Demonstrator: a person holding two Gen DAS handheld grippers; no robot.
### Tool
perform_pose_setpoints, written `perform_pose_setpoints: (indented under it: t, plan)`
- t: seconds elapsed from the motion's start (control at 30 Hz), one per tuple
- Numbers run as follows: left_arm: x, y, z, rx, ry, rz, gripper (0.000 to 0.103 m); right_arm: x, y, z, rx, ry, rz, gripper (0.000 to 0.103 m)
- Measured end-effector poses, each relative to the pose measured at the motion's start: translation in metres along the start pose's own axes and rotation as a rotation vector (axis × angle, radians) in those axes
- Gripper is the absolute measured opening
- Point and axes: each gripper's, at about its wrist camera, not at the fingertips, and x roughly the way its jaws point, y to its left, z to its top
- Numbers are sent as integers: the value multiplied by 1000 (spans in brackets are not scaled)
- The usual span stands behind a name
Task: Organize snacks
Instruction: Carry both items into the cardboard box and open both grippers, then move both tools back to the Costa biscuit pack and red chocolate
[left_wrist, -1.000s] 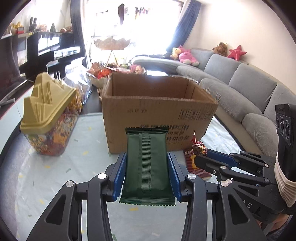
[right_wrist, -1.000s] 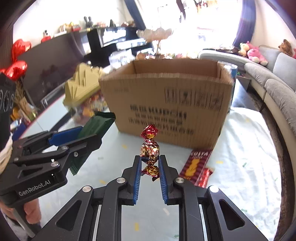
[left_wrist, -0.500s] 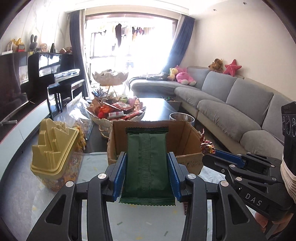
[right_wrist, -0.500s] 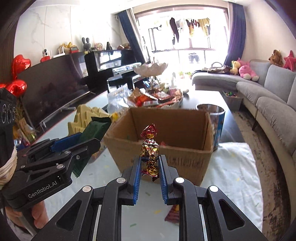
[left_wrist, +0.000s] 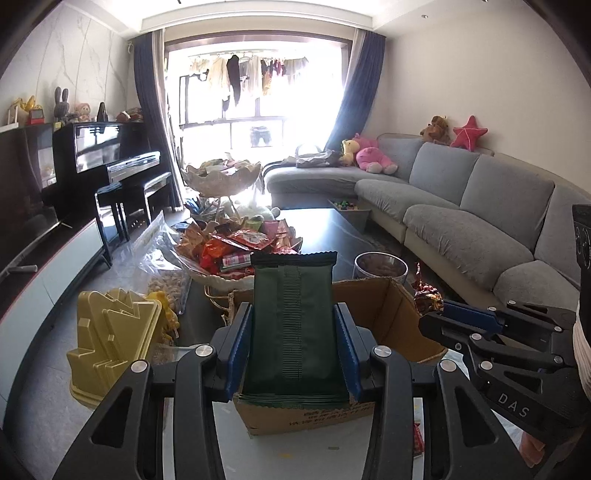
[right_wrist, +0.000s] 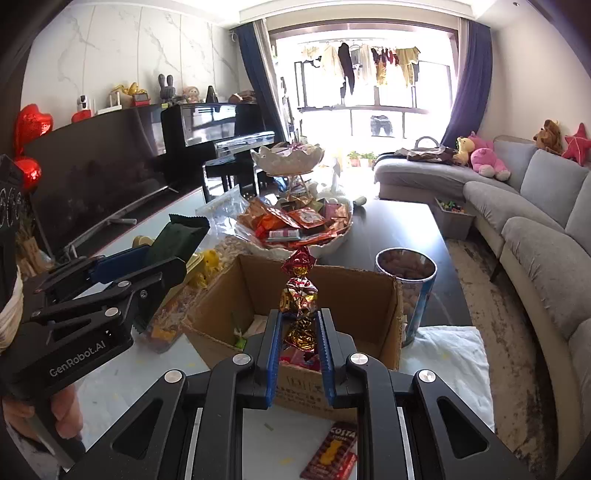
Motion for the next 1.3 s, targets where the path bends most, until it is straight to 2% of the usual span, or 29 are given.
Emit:
perform_pose_setpoints:
  t: [0.3, 0.37, 0.43, 0.47, 0.53, 0.57, 0.7, 0.8, 0.9, 1.03, 1.3]
  plan:
    - [47, 5, 5, -2, 63, 1, 43, 30, -7, 8, -19, 35, -24, 21]
    - [54, 6, 6, 4, 68, 15, 45, 35, -8, 9, -22, 41, -34, 21]
    - [56, 6, 5, 12, 58, 37, 52, 38, -9, 10, -26, 38, -50, 22]
    - [55, 6, 6, 16, 51, 45, 55, 39, -9, 10, -26, 40, -58, 25]
    - [50, 6, 4, 14, 42, 65, 63, 37, -9, 9, -22, 31, -61, 42]
    - [46, 6, 3, 12, 34, 63, 63, 35, -9, 8, -24, 28, -65, 43]
    - [31, 2, 1, 13, 18, 54, 66, 25, -7, 4, -30, 12, -71, 44]
    - [16, -5, -2, 10, 12, 40, 69, 16, -6, 2, -28, 0, -68, 52]
    - [2, -15, -8, 24, 1, 21, 69, -3, -5, -3, -30, -30, -67, 53]
    - [-13, -30, -17, 47, -7, 5, 71, -25, -10, -15, -15, -58, -87, 59]
    - [-26, -60, -42, 60, 15, -46, 72, -54, -24, -42, -4, -69, -113, 60]
